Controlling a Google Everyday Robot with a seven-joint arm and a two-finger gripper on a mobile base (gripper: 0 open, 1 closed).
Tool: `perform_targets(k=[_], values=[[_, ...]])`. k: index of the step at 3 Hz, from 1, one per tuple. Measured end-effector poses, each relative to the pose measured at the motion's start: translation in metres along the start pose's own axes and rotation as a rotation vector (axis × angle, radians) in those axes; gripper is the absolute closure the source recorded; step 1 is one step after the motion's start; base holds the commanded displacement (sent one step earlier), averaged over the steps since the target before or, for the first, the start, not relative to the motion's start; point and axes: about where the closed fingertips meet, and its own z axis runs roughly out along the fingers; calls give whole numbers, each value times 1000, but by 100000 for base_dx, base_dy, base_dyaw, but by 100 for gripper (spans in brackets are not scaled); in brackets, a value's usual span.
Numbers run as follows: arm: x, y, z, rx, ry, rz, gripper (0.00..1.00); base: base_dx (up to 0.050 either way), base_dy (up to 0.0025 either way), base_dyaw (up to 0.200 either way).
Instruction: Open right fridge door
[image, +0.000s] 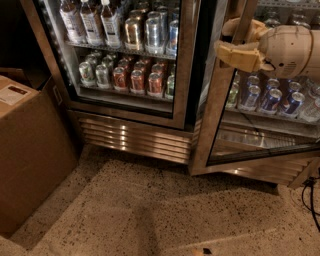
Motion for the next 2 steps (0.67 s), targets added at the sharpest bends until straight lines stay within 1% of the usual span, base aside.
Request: perform_targets(k=[1,2], values=[[-4,-5,-9,0,0,0,81,0,0,0],[-3,-10,-16,0,0,0,58,0,0,0]])
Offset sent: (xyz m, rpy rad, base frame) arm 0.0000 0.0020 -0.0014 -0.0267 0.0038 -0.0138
